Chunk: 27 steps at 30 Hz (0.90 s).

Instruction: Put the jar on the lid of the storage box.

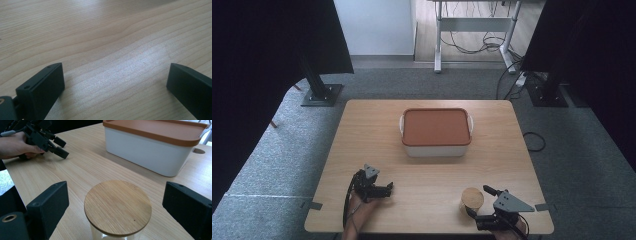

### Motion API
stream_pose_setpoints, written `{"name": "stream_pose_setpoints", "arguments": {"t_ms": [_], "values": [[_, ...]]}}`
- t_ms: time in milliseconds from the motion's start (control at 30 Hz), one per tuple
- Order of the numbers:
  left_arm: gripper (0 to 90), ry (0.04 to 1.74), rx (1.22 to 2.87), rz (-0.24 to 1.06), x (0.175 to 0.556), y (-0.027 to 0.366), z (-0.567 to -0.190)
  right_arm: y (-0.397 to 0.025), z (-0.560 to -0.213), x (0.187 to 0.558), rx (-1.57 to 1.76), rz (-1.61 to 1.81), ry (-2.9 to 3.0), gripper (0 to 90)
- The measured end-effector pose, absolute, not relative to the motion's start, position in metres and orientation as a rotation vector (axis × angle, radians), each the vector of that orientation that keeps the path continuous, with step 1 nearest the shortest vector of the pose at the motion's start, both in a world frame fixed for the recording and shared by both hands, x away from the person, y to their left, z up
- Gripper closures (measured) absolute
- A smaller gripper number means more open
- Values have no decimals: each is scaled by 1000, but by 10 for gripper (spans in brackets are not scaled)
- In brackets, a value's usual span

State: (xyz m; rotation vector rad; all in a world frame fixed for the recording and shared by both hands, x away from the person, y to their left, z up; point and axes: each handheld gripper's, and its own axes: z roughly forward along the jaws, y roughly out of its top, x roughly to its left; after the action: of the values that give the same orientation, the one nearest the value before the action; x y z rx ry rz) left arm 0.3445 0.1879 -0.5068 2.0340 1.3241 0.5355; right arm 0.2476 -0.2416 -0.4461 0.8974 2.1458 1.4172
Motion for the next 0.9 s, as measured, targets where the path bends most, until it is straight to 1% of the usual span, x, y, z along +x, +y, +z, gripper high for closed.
{"name": "stream_pose_setpoints", "arguments": {"t_ms": [300,533,600,667,767,800,900], "values": [[12,1323,2035,535,344,188,-507,-238,-451,250,899,1403,2162,67],[12,1323,2035,535,344,188,-507,-235,-457,253,904,1380,2177,90],[12,1322,2035,535,344,188,-507,-235,-459,254,909,1372,2183,109],[12,1322,2035,535,344,188,-507,-236,-461,254,919,1371,2194,159],[12,1322,2035,535,344,188,-507,-236,-462,254,920,1364,2196,186],[12,1321,2035,535,344,188,-507,-237,-462,254,924,1354,2194,223],[12,1321,2036,534,344,188,-507,-238,-462,255,925,1354,2195,225]]}}
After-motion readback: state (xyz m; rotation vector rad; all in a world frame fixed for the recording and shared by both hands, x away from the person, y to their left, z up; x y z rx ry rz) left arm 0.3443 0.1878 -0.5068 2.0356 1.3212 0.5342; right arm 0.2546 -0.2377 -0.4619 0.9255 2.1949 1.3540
